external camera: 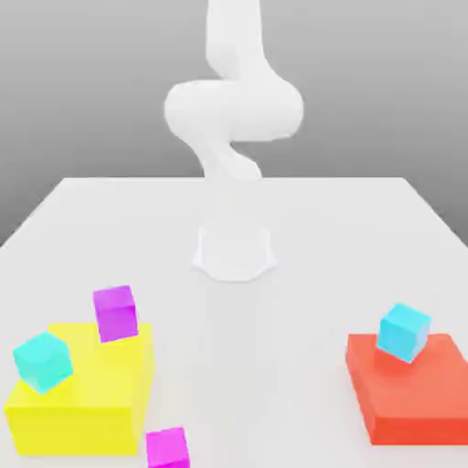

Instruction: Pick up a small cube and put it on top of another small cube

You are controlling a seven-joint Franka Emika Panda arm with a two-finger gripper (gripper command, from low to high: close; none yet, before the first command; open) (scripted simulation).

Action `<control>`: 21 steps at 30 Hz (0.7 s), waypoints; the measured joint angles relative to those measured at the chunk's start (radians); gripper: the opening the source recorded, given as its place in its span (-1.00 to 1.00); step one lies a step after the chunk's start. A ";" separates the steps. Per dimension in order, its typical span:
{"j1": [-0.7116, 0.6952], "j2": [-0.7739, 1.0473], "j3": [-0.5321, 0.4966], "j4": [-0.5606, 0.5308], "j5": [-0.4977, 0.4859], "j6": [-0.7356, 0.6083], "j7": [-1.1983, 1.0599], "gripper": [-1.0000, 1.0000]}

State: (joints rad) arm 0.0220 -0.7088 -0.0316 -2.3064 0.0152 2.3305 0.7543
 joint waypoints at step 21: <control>0.064 0.766 -0.159 -0.053 0.160 0.256 -0.408 0.00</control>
State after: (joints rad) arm 0.0855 0.0577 -0.1909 -2.3598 0.1755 2.5868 0.3462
